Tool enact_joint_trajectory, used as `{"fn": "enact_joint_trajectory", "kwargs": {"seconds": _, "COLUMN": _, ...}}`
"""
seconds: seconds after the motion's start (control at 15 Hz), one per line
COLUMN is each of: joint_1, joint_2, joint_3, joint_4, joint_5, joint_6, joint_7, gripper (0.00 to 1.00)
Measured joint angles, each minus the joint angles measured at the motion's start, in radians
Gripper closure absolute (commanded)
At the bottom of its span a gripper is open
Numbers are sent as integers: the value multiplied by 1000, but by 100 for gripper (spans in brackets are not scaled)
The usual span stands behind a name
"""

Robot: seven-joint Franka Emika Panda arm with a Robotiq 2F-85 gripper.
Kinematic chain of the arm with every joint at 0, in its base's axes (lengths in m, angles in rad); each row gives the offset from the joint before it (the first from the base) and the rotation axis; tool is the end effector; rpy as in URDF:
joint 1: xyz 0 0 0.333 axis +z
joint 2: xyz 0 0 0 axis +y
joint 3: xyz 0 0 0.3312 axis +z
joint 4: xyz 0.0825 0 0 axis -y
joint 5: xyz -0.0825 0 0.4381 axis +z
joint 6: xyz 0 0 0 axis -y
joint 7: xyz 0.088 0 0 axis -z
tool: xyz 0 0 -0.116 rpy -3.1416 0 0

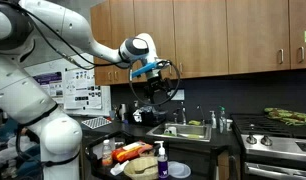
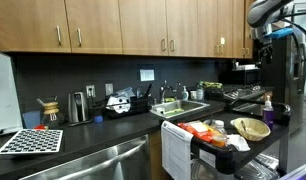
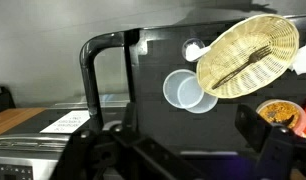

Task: Move the white napkin backwards then use it to wipe the top shelf of the service trolley.

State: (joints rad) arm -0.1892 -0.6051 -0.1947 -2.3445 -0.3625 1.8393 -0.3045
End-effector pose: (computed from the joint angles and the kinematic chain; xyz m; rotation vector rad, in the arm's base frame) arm 0.3823 -0.1988 0.5506 2.8805 0.0430 0.0156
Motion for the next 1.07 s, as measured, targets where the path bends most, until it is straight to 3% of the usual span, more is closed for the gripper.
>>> {"fn": "enact_joint_trajectory", "kwargs": {"seconds": 0.67, "joint_1": 3, "joint_2": 0, "joint_3": 0, "joint_4": -1, "joint_5": 0, "joint_6": 1, "joint_7": 0, "gripper": 0}}
{"fn": "enact_joint_trajectory", "kwargs": {"seconds": 1.07, "joint_1": 53, "joint_2": 0, "joint_3": 5, "joint_4": -18, "joint_5": 22, "joint_6": 1, "joint_7": 1, "gripper": 0}}
